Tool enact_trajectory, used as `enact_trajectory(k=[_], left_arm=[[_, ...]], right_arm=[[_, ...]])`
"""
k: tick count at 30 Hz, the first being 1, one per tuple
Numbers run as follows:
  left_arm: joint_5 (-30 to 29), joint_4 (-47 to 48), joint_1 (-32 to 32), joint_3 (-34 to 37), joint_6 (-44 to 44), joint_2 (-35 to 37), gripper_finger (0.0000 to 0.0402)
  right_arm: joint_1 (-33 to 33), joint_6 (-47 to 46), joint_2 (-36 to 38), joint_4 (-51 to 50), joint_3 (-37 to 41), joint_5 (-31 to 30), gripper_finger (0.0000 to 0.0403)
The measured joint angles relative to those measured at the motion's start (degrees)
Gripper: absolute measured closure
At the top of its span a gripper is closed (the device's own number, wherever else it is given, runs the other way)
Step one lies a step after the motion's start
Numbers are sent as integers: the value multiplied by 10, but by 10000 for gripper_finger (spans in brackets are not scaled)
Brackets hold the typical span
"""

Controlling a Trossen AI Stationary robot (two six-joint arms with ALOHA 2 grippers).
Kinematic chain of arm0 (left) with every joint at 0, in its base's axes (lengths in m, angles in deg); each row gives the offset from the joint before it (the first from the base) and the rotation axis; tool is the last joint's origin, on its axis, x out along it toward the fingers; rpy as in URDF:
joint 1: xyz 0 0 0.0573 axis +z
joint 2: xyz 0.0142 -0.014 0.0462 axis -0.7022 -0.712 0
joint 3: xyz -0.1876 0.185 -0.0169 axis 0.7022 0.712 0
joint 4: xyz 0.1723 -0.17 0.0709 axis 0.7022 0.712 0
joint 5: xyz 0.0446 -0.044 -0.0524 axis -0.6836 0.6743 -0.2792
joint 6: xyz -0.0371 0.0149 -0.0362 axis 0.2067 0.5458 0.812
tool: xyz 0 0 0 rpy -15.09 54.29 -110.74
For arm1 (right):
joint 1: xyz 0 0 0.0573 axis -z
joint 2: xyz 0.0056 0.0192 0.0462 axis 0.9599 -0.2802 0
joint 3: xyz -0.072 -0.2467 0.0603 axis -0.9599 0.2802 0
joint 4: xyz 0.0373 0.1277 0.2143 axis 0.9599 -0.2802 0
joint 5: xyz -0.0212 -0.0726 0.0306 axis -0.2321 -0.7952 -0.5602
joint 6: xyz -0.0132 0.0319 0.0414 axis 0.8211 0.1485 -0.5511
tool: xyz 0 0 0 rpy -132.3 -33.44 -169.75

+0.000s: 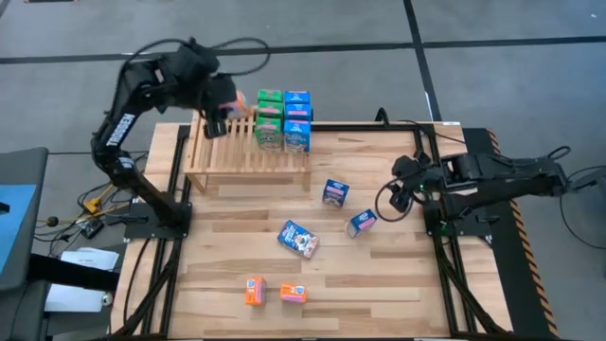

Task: Stack cereal on shelf
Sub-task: Put the top orange cereal box on the shelf

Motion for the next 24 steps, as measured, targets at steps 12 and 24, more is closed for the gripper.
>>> enact_trajectory(k=[12, 24], left_arm=[[160, -67, 177, 0, -119, -26, 239], [198, -66, 225, 1, -197, -82, 239]], right_arm=[[80, -2, 0, 0, 0, 1, 163], [116, -3, 0, 0, 0, 2, 163]])
